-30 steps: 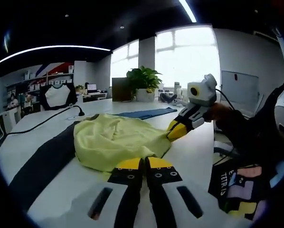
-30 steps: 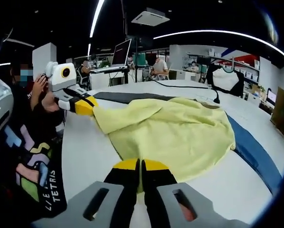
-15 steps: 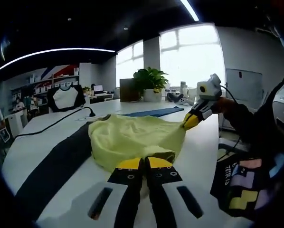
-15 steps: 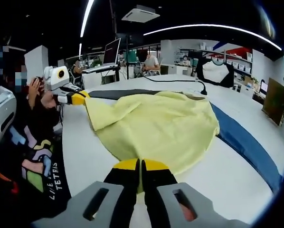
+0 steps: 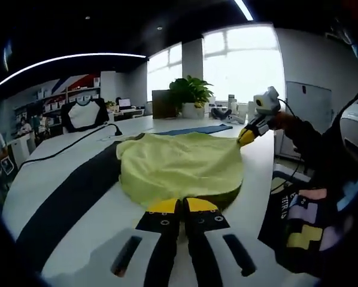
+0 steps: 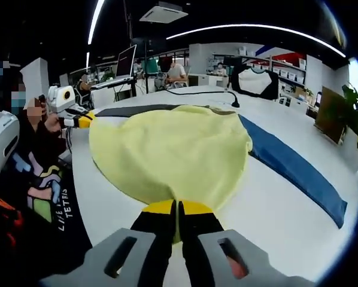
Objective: Fold the garment on the visible template until the final outline fits inside the template.
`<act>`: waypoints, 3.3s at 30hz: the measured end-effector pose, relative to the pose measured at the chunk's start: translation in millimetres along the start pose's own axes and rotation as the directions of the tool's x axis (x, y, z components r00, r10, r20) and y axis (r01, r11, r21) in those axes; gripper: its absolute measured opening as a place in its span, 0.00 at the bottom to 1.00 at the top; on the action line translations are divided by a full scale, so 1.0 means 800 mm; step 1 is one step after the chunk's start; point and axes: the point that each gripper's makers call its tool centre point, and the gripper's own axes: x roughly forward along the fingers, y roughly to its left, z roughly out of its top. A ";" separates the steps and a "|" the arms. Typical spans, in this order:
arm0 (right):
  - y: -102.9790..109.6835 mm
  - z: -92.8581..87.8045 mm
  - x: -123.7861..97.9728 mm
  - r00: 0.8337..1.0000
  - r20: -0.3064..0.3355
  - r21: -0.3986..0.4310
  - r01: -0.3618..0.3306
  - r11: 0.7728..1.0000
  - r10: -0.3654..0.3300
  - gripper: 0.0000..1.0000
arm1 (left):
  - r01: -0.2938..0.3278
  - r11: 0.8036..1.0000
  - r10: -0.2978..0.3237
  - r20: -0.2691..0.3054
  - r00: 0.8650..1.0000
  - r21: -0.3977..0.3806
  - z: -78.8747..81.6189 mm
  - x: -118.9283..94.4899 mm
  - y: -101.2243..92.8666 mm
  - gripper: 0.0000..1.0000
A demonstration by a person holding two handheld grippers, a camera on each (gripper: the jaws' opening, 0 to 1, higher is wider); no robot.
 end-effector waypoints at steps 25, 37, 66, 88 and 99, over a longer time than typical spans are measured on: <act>-0.008 -0.029 -0.029 0.999 -0.024 0.035 0.032 0.999 -0.031 0.00 | 0.074 0.997 -0.076 -0.053 0.996 -0.032 -0.027 -0.005 -0.025 0.02; -0.003 -0.035 -0.043 1.000 0.000 0.052 0.022 0.998 -0.022 0.00 | 0.087 0.996 -0.088 -0.069 0.994 -0.024 -0.027 -0.005 -0.031 0.02; 0.003 -0.039 -0.054 0.999 -0.021 0.073 0.038 0.997 -0.037 0.00 | 0.107 0.992 -0.110 -0.046 0.993 -0.066 -0.023 -0.017 -0.031 0.03; 0.000 -0.051 -0.071 0.998 -0.027 0.108 0.061 0.992 -0.059 0.00 | 0.149 0.981 -0.155 -0.037 0.987 -0.125 -0.017 -0.024 -0.037 0.03; -0.006 -0.055 -0.086 0.995 -0.022 0.115 0.100 0.988 -0.098 0.00 | 0.168 0.980 -0.177 -0.075 0.981 -0.109 -0.029 -0.024 -0.047 0.03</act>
